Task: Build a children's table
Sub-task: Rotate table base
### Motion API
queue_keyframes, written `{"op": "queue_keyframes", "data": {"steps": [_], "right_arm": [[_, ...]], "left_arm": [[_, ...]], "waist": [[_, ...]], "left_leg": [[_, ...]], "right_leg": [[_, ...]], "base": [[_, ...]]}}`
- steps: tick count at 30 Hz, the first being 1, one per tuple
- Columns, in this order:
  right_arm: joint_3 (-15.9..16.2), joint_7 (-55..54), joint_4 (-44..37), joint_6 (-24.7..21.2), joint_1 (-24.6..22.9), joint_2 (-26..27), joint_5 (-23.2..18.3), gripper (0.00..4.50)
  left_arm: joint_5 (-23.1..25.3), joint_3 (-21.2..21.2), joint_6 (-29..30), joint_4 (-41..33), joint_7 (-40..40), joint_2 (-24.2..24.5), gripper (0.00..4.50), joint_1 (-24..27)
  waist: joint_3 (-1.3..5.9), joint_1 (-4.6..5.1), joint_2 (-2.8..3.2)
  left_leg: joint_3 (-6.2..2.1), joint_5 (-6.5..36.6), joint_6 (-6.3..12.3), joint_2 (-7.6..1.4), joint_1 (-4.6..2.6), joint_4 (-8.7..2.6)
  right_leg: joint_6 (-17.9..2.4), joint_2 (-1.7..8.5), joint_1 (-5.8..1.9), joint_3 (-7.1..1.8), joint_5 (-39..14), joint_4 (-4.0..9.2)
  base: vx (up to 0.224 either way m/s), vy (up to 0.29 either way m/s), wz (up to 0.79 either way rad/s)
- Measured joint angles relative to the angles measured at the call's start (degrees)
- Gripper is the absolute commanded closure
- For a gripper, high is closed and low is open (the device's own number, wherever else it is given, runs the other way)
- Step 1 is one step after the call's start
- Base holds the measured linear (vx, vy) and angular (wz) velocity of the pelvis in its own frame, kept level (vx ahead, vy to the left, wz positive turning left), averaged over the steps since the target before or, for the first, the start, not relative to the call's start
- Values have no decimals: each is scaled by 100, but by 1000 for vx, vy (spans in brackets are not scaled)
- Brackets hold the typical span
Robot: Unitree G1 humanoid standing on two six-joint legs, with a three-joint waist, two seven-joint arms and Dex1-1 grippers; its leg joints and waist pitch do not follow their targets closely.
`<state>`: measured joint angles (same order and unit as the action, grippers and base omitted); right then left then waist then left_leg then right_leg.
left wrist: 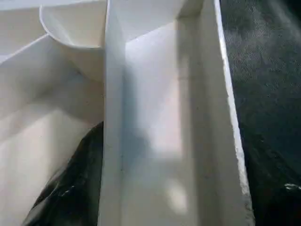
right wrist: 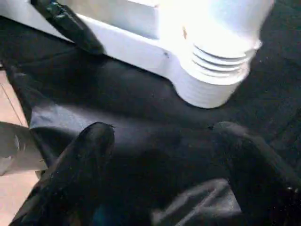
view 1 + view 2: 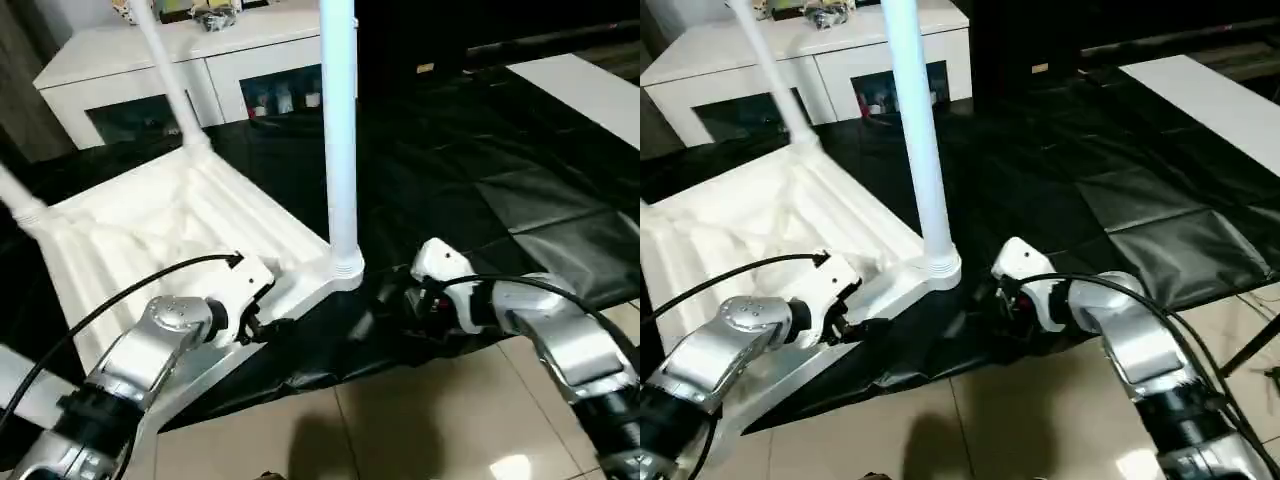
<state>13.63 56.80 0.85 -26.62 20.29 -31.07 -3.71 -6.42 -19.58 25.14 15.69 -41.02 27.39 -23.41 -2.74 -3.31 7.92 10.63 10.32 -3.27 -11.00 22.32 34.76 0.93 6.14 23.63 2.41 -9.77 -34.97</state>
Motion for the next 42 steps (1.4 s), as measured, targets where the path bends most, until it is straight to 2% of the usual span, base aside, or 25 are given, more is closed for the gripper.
{"op": "queue_keyframes", "data": {"steps": [4, 6, 11, 15, 19, 28, 34, 38, 42], "right_arm": [[-3, -67, -19, -25, -10, 17, -19, 79], [-5, -167, -18, -18, -9, 71, -10, 79], [-9, -304, -18, -17, -11, 105, 10, 79], [-6, -253, -35, -32, -60, 57, -14, 79], [22, -190, -27, -25, -48, -4, -11, 79], [36, -210, -12, -7, -14, 1, -19, 79], [37, -305, -21, -7, -22, 72, -22, 79], [34, -304, -20, -6, -23, 55, -29, 79], [33, -303, -10, -6, -23, 47, -30, 79]], "left_arm": [[189, -64, -1029, 716, -77, -236, 131, -226], [273, -88, -1305, 916, -67, -353, 131, -326], [310, -133, -1569, 986, -131, -412, 131, -371], [391, -132, -1765, 1055, -138, -462, 131, -387], [492, -132, -2171, 1344, -133, -561, 133, -483], [513, -111, -3017, 1913, -535, -508, 134, -632], [667, -126, -3427, 2563, -696, -630, 135, -1017], [747, -127, -3616, 2989, -683, -758, 135, -1291], [796, -122, -3903, 3259, -683, -774, 135, -1390]], "waist": [[0, -10, 12], [1, -12, 15], [7, -12, 24], [-6, -41, -7], [-8, -87, -36], [-6, -198, -38], [-4, -209, -33], [-22, -206, -77], [-23, -185, -78]], "left_leg": [[-15, -1, 3, 12, 30, 18], [-18, -2, 8, 15, 45, 23], [-26, -3, 15, 15, 75, 26], [-25, -13, 29, 14, 75, 25], [-23, -24, 43, 17, 73, 28], [-21, -30, 49, 15, 77, 31], [-21, -29, 50, 18, 95, 42], [-22, -31, 53, 18, 97, 46], [-22, -33, 58, 18, 99, 49]], "right_leg": [[0, 11, 3, 7, 0, 5], [-1, 15, 7, 11, 1, 7], [-1, 18, 36, 23, 0, 3], [3, 20, 37, 23, -2, -6], [3, 21, 32, 13, -2, -7], [8, 20, 35, 11, 0, -18], [7, 23, 35, 9, 1, -11], [6, 25, 36, 10, 2, -14], [6, 24, 37, 11, 2, -14]], "base": [[0, 0, 0], [0, 0, 0], [0, 0, 0], [0, 0, 0], [0, 0, 0], [0, 0, 0], [0, 0, 0], [0, 0, 0], [0, 0, 0]]}}
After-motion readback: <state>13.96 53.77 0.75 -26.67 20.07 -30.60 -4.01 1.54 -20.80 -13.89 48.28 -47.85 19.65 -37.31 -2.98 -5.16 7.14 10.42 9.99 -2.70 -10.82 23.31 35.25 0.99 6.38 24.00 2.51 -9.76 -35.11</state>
